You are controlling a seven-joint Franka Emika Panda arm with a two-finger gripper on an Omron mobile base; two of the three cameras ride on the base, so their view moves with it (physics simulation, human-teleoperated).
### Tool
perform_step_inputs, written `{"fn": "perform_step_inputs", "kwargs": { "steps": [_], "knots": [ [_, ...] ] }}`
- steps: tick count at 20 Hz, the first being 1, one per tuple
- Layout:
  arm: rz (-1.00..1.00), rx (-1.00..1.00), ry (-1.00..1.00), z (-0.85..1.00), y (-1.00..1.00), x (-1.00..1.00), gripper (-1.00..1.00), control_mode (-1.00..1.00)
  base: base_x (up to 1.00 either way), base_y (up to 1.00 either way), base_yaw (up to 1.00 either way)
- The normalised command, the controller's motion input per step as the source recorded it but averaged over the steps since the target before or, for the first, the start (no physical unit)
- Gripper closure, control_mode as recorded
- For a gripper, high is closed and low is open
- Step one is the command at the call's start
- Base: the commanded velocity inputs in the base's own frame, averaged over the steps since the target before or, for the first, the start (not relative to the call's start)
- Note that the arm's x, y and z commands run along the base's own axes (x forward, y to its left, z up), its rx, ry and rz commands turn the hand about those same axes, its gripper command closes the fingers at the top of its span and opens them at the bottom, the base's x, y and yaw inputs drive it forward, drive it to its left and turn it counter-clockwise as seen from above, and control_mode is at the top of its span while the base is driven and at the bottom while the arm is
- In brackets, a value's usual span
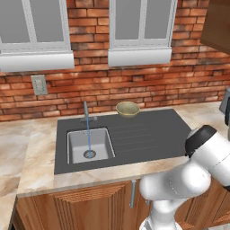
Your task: Rinse each bowl for a few seconds and place them down in the sink or on the counter.
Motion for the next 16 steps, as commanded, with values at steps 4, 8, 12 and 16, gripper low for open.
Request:
{"fn": "perform_step_inputs", "kwargs": {
  "steps": [4, 8, 12, 16],
  "knots": [
    [0.0, 0.03, 0.0, -0.21, -0.1, 0.32, -1.0, -1.0, 0.0, 0.0, 0.0],
    [0.0, 0.02, 0.0, -0.16, -0.24, 0.23, -1.0, -1.0, 0.0, 0.0, 0.0],
    [0.0, 0.01, 0.0, -0.15, -0.3, 0.21, -1.0, -1.0, 0.0, 0.0, 0.0],
    [0.0, 0.01, 0.0, -0.06, -0.27, 0.19, -1.0, -1.0, 0.0, 0.0, 0.0]
  ]
}}
